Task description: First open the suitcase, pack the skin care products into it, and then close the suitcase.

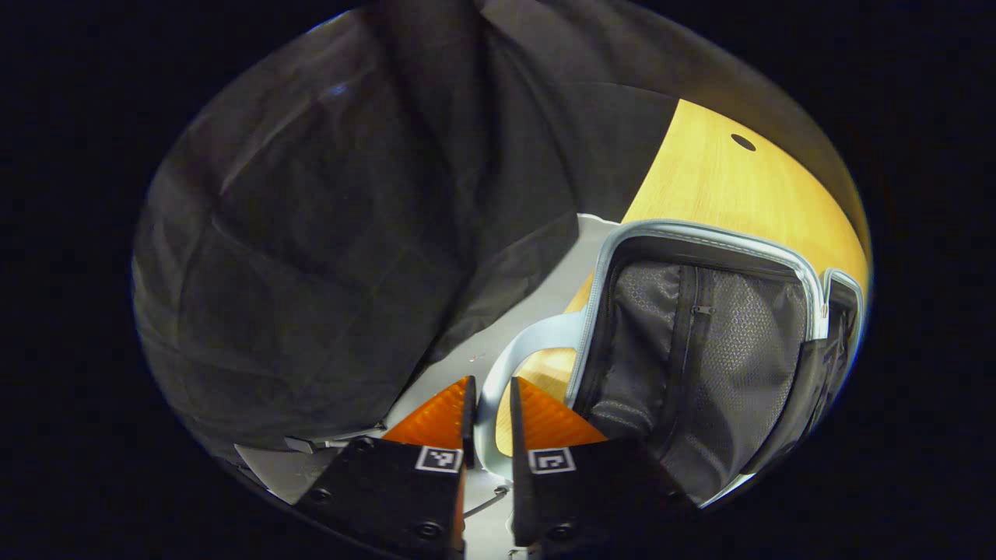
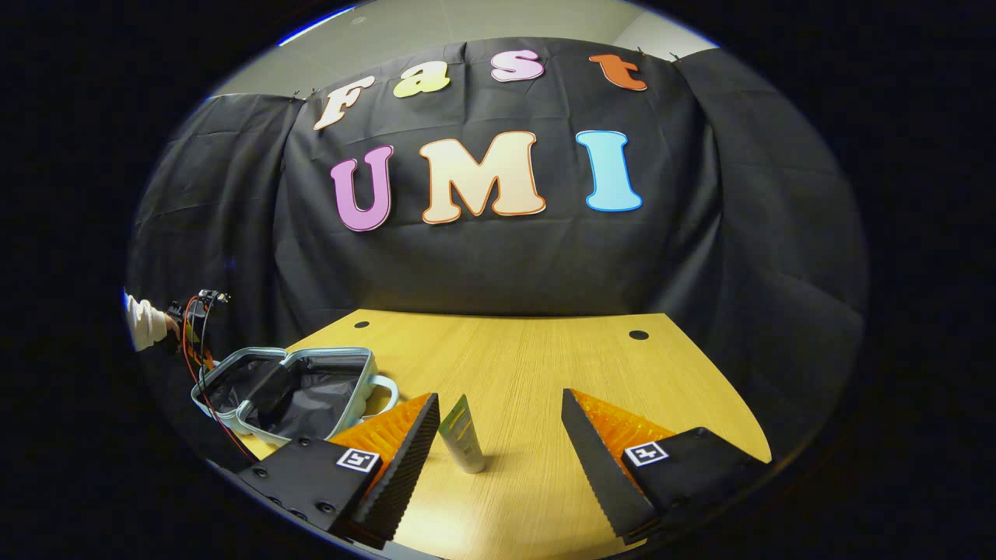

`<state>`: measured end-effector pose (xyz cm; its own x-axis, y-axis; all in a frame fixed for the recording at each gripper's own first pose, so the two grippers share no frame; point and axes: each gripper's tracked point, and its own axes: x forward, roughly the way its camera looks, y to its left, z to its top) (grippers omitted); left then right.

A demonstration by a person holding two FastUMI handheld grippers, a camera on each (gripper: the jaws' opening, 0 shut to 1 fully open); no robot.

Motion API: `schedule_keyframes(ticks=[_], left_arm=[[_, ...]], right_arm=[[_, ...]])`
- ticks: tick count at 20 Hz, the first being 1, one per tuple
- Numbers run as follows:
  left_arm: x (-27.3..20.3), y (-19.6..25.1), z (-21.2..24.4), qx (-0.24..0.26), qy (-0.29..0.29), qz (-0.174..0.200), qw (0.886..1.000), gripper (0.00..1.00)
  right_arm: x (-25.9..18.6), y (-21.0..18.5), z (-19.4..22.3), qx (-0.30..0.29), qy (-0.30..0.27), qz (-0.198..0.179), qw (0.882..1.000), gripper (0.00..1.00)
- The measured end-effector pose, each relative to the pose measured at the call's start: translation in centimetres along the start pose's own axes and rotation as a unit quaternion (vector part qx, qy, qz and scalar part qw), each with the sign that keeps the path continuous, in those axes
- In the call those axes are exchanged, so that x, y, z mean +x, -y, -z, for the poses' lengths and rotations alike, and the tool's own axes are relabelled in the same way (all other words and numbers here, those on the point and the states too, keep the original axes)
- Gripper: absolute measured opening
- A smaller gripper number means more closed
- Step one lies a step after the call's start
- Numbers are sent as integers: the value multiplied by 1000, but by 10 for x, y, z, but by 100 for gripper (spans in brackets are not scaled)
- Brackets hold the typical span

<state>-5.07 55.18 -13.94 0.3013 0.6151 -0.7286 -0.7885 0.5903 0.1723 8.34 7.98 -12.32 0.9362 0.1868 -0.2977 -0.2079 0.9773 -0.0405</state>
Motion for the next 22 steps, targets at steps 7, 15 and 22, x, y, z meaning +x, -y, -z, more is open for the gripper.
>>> schedule_keyframes(ticks=[7, 15, 22], left_arm=[[-68, 29, -13, 25, 76, 14, 997, 82], [-205, 124, 5, 87, 185, 76, 976, 96], [-275, 253, 87, 70, 223, 145, 962, 96]], right_arm=[[14, -7, 11, 10, -13, -22, 1000, 98], [35, -21, 30, 2, -56, -105, 993, 98], [54, -27, 46, -14, -114, -207, 971, 98]])
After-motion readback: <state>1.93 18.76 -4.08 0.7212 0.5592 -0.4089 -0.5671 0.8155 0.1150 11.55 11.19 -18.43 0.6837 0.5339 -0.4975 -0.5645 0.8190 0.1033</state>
